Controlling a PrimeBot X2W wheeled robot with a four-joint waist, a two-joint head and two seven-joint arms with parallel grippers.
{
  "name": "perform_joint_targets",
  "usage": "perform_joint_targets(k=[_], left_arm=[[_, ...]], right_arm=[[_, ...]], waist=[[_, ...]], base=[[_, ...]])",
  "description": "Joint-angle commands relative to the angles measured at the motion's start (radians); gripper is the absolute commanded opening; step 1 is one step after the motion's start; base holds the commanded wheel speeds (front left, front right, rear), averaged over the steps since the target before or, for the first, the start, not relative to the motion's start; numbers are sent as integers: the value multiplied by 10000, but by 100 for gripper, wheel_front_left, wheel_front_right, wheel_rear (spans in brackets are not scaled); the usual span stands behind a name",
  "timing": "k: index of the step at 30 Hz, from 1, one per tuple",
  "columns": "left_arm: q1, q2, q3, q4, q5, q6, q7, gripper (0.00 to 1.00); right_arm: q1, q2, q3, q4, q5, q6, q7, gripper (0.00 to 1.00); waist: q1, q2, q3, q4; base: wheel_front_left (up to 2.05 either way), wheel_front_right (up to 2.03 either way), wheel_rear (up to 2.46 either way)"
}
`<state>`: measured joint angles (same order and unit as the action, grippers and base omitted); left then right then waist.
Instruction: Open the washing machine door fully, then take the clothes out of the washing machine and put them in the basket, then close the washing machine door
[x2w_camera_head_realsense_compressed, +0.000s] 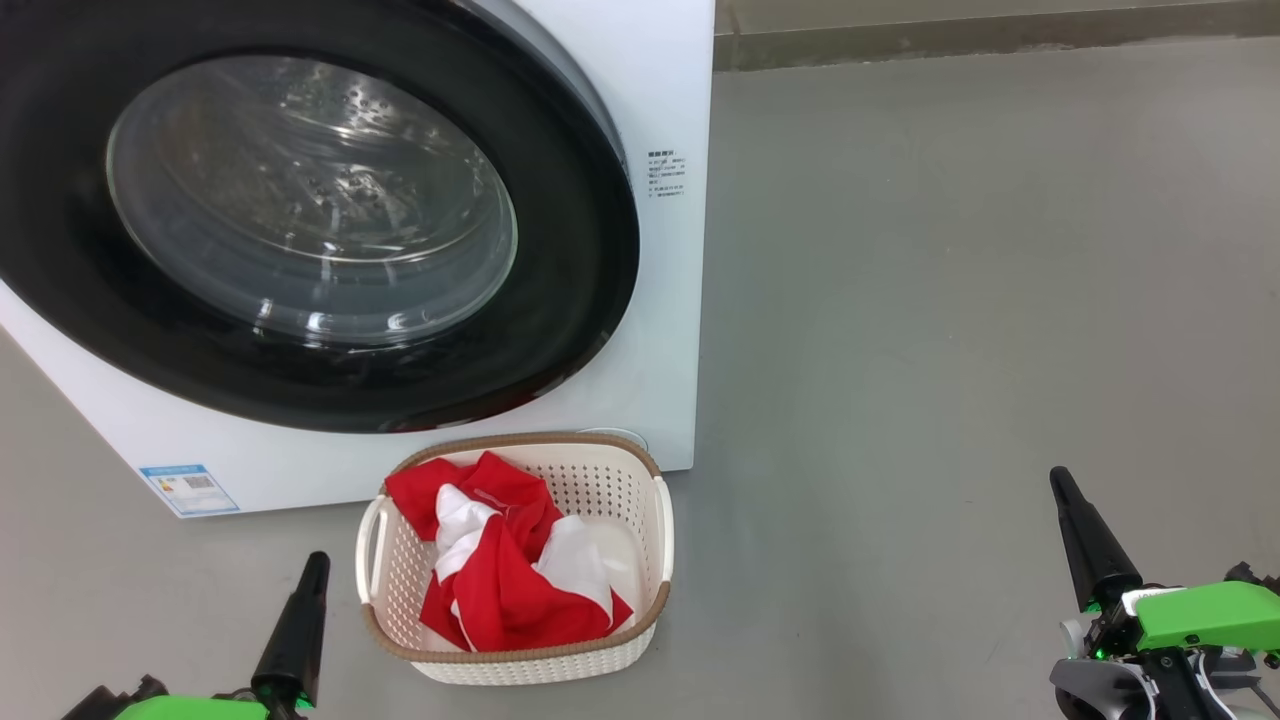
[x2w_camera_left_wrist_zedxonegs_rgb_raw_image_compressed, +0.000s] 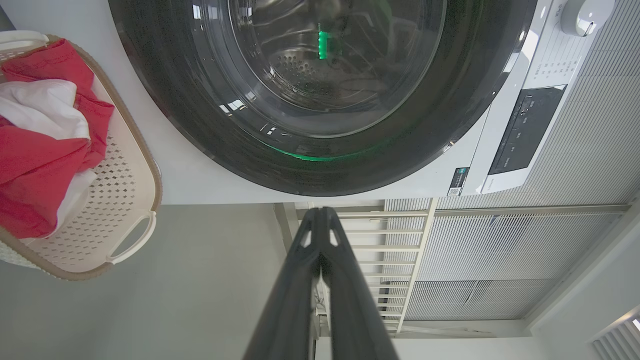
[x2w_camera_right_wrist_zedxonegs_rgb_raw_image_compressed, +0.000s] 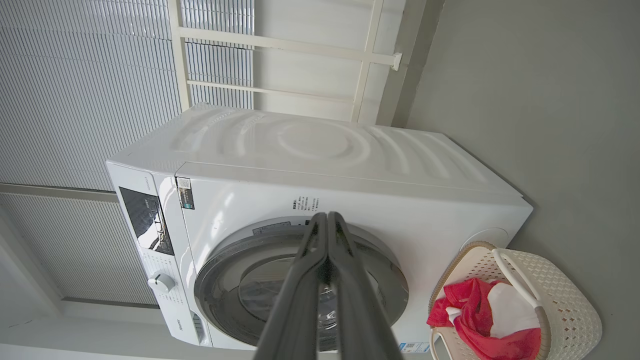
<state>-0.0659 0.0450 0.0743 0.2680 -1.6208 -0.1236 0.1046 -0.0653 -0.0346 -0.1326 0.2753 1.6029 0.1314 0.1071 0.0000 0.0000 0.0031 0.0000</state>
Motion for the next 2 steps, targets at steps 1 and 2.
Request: perform_joint_targets(k=[1,2], left_arm=[[-418,85,359,-230,93,-71,58,0],[-418,84,360,-230,93,-71,58,0]], right_arm=[[-427,-157,178,-305,48,-7,69,0],[-427,-157,178,-305,48,-7,69,0]], waist=[[0,0,0,0],[0,0,0,0]], base=[[0,0,0],[0,0,0]])
